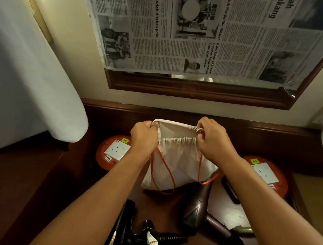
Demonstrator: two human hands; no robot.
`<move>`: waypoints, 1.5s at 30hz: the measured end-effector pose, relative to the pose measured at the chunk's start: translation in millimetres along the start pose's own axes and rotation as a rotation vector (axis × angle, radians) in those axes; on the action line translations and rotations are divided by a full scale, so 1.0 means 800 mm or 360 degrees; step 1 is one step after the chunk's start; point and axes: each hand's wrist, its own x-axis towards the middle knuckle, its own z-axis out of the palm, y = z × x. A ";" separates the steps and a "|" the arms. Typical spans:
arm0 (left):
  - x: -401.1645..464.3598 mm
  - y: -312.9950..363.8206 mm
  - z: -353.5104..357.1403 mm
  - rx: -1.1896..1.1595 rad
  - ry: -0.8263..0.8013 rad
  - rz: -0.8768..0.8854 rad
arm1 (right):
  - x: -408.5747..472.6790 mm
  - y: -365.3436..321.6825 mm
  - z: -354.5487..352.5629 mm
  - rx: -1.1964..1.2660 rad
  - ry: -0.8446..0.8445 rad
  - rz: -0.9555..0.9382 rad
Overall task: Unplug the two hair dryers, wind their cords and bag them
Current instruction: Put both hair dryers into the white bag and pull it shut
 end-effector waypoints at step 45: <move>0.000 0.026 0.003 0.1179 -0.0414 0.0636 | 0.010 0.014 -0.033 0.0048 0.0154 0.0351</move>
